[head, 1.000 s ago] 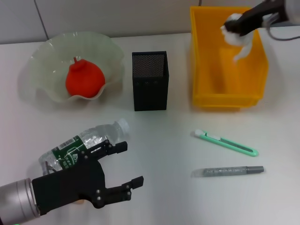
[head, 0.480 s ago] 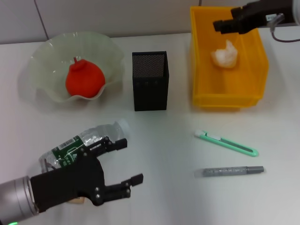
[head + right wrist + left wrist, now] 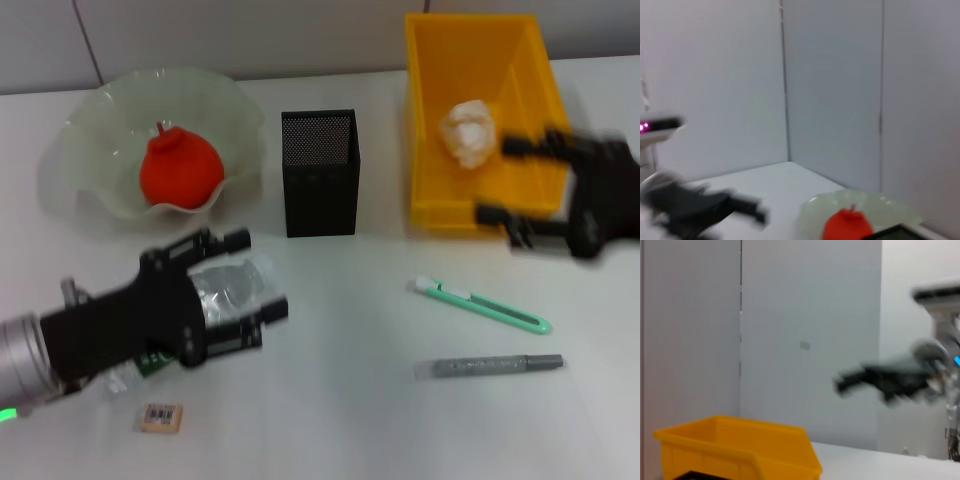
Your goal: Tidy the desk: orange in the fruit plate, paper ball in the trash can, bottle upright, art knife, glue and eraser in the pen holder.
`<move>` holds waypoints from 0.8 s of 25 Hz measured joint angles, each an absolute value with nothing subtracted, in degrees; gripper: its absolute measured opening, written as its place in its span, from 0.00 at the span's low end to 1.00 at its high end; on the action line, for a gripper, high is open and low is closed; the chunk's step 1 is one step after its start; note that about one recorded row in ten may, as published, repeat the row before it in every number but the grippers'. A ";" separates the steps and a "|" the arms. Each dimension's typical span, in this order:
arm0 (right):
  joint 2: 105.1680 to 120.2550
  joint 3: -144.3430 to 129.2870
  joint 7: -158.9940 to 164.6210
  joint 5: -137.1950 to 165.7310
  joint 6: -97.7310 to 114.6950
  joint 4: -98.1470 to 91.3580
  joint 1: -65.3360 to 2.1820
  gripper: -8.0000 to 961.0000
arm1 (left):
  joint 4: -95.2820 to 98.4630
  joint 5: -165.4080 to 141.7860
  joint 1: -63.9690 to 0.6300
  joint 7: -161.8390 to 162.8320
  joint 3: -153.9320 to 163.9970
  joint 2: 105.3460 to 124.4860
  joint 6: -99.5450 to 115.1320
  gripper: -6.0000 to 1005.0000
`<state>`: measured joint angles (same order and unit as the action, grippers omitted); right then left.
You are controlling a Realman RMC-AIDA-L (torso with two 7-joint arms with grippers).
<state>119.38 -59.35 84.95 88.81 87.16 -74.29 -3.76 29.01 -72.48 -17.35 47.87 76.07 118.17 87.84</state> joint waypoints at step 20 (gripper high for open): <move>117.47 -45.71 51.12 97.73 101.64 -35.86 -8.24 0.84 | 72.62 -107.55 -20.14 105.79 86.50 118.66 71.36 0.81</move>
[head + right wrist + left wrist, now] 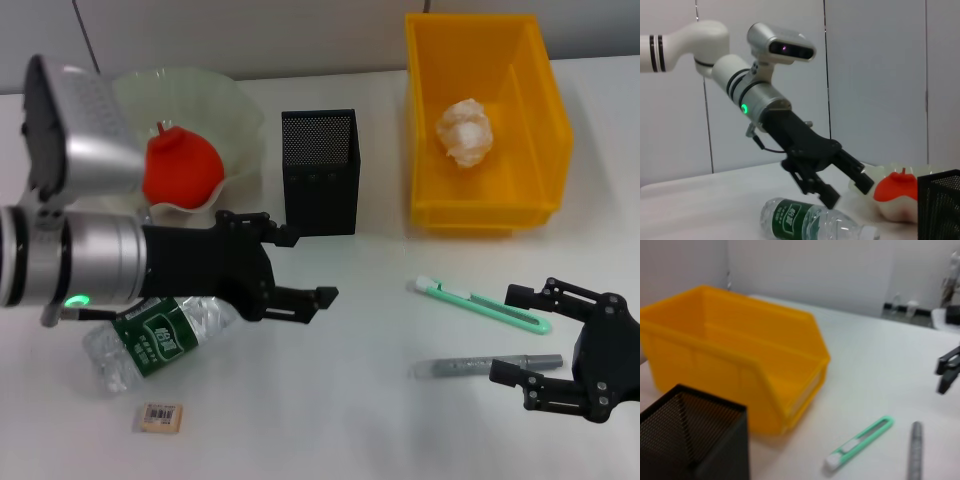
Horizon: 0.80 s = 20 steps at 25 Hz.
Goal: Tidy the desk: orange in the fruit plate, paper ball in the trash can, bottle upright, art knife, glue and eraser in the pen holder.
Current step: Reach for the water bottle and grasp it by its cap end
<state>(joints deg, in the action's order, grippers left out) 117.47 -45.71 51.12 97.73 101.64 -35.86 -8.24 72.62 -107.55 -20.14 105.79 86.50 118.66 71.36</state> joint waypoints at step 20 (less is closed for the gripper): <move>117.69 -46.10 50.27 100.64 101.43 -35.54 -8.45 0.84 | 76.89 -131.57 -25.16 134.03 96.96 118.82 61.65 0.80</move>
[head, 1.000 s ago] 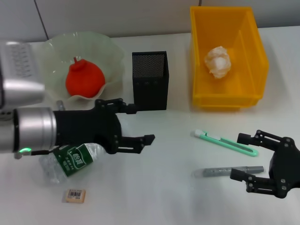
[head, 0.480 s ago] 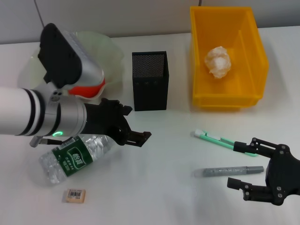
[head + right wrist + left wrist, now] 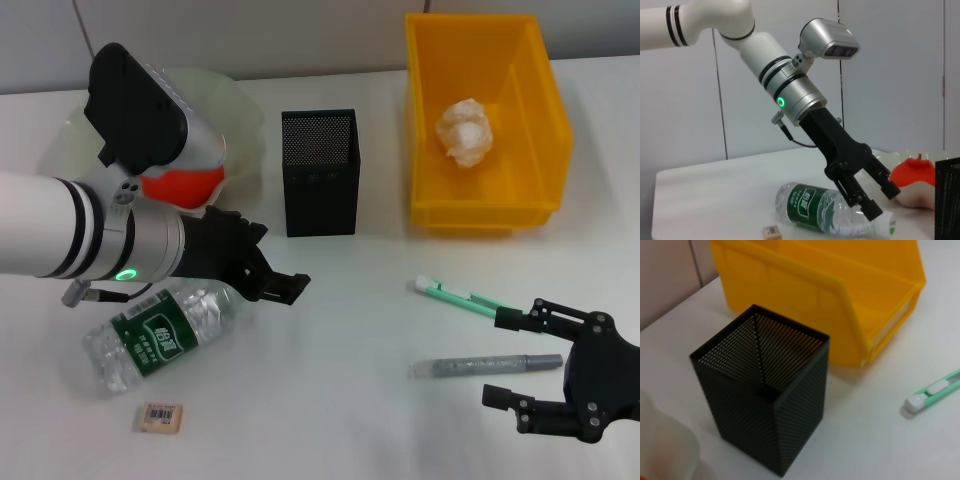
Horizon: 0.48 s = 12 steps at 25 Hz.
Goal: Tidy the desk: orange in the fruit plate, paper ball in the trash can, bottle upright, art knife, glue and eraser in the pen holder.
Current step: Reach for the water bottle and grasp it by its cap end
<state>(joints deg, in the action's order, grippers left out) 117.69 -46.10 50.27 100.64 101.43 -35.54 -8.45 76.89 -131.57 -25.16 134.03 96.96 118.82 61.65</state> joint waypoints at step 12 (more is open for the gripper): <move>117.82 -45.84 50.49 101.66 101.13 -35.42 -8.89 0.84 | 73.95 -135.46 -27.92 137.63 97.45 119.09 61.39 0.80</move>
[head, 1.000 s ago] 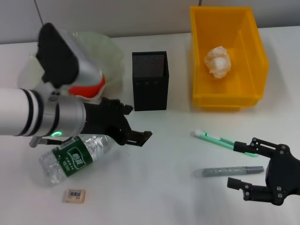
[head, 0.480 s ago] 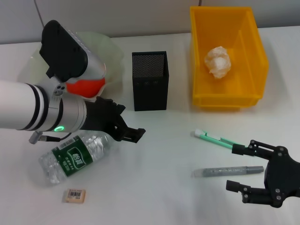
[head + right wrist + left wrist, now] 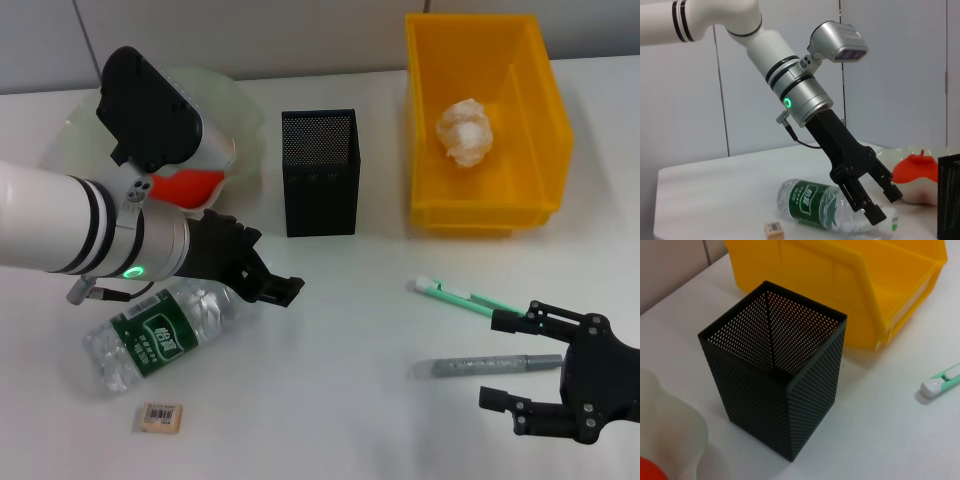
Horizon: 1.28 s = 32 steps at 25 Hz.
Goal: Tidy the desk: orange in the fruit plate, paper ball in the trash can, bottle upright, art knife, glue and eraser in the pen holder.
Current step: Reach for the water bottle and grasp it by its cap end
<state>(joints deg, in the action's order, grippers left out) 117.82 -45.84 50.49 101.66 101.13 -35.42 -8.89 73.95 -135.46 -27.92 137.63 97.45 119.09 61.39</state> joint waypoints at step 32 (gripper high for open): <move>118.03 -45.61 50.80 103.21 101.27 -35.42 -9.75 0.84 | 67.59 -139.59 -30.79 136.82 100.24 119.09 58.25 0.79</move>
